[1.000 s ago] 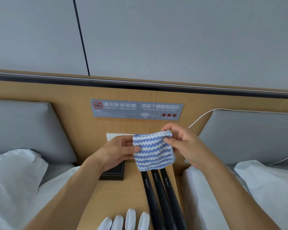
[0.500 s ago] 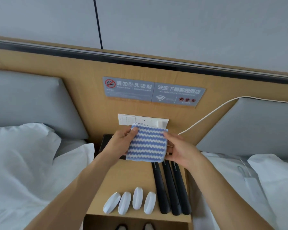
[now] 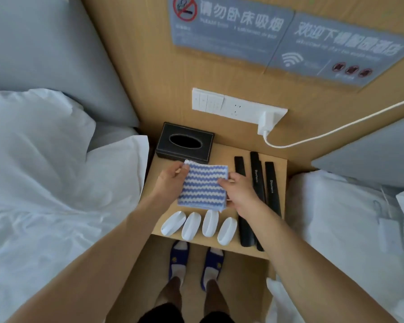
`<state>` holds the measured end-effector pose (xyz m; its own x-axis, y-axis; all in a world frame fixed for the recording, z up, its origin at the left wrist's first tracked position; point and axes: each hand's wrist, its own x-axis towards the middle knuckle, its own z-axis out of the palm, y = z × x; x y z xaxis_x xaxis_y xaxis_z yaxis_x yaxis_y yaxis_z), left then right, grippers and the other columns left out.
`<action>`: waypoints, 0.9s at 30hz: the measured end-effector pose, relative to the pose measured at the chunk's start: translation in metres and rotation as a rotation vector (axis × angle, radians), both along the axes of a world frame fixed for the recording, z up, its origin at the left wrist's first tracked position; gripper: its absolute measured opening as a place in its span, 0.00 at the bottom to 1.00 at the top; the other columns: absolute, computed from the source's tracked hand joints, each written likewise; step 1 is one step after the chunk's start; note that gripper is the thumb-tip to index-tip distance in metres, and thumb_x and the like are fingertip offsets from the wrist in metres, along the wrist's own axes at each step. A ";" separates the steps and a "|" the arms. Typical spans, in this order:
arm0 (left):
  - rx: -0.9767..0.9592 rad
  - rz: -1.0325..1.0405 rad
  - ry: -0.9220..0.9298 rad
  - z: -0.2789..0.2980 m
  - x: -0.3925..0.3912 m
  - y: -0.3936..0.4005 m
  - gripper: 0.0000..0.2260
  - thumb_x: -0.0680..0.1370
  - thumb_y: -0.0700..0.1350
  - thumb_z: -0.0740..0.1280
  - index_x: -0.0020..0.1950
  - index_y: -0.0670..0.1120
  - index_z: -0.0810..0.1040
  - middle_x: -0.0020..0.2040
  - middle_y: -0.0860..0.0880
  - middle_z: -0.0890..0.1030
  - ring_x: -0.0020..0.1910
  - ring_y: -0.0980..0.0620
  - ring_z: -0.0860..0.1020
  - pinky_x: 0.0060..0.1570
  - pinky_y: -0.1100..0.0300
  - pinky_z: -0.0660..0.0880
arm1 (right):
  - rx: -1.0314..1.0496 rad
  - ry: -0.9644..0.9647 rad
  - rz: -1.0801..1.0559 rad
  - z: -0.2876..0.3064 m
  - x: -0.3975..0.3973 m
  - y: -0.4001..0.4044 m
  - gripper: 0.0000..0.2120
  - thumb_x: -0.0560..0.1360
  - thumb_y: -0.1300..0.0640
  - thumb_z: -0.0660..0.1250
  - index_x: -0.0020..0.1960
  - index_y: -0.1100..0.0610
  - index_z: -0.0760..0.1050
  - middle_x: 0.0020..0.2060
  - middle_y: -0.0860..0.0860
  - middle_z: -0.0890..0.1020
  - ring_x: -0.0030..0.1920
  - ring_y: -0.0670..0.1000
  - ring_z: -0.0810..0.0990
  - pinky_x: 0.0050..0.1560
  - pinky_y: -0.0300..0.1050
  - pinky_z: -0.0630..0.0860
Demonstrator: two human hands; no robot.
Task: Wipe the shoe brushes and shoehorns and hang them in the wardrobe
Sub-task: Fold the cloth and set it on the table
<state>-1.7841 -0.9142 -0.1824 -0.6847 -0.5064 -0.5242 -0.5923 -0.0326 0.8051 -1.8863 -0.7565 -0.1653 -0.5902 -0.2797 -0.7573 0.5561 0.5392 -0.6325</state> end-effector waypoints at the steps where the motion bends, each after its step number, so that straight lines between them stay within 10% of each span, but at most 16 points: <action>1: 0.043 0.004 -0.033 -0.013 0.003 -0.003 0.09 0.83 0.56 0.58 0.51 0.52 0.74 0.46 0.49 0.81 0.44 0.53 0.82 0.37 0.63 0.76 | 0.033 -0.007 0.023 -0.015 0.002 -0.004 0.02 0.81 0.54 0.65 0.54 0.49 0.75 0.54 0.53 0.82 0.53 0.54 0.83 0.54 0.60 0.82; 11: -0.061 -0.040 -0.123 -0.108 0.003 -0.039 0.07 0.84 0.45 0.60 0.57 0.44 0.73 0.51 0.42 0.81 0.50 0.44 0.82 0.50 0.46 0.82 | 0.152 -0.028 0.007 -0.123 -0.001 -0.047 0.04 0.78 0.63 0.69 0.50 0.56 0.76 0.53 0.56 0.83 0.52 0.57 0.84 0.52 0.60 0.83; 17: -0.192 -0.063 -0.189 -0.146 -0.019 -0.069 0.15 0.81 0.47 0.66 0.66 0.45 0.74 0.57 0.44 0.81 0.51 0.46 0.80 0.49 0.53 0.79 | 0.279 0.180 0.122 -0.165 -0.015 -0.072 0.10 0.76 0.57 0.71 0.56 0.56 0.76 0.58 0.55 0.81 0.56 0.56 0.81 0.55 0.47 0.79; 23: -0.799 -0.431 -0.163 -0.164 -0.009 -0.073 0.16 0.77 0.44 0.72 0.64 0.45 0.77 0.61 0.44 0.78 0.58 0.43 0.76 0.54 0.50 0.77 | 0.434 0.726 0.506 -0.179 0.011 -0.060 0.12 0.75 0.60 0.69 0.58 0.59 0.78 0.56 0.55 0.79 0.55 0.56 0.78 0.47 0.47 0.75; 27: -0.951 -0.679 -0.053 -0.175 -0.009 -0.071 0.23 0.74 0.42 0.74 0.67 0.42 0.76 0.67 0.43 0.77 0.65 0.41 0.74 0.62 0.48 0.74 | 0.384 0.934 0.819 -0.193 0.017 -0.063 0.24 0.75 0.56 0.71 0.70 0.58 0.72 0.69 0.54 0.74 0.68 0.56 0.72 0.64 0.50 0.73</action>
